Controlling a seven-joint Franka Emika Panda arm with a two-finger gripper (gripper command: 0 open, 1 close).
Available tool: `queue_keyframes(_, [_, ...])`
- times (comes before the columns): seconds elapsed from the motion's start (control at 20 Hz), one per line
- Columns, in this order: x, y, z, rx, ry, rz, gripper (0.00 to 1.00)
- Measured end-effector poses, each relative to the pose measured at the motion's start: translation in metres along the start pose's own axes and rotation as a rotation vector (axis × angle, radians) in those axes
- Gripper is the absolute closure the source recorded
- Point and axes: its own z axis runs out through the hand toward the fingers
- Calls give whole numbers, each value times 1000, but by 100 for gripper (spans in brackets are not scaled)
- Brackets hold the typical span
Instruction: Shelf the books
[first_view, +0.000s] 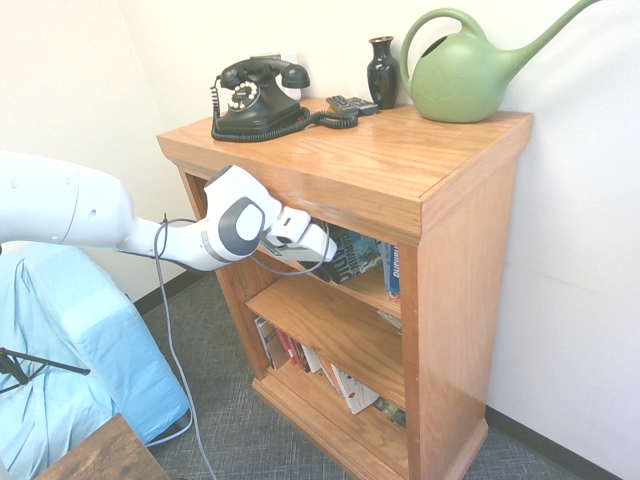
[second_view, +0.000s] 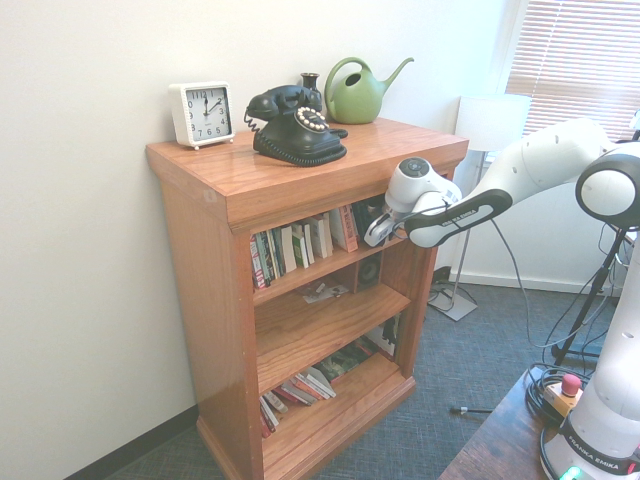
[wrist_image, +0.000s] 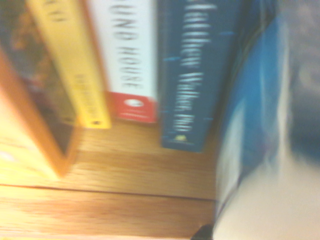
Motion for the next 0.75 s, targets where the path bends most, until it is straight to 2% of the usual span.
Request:
queue_keyframes(0.4, [-4, -1, -6, 1, 12, -22, 0])
queue_keyframes(0.75, [-57, 13, -42, 18, 12, -41, 0])
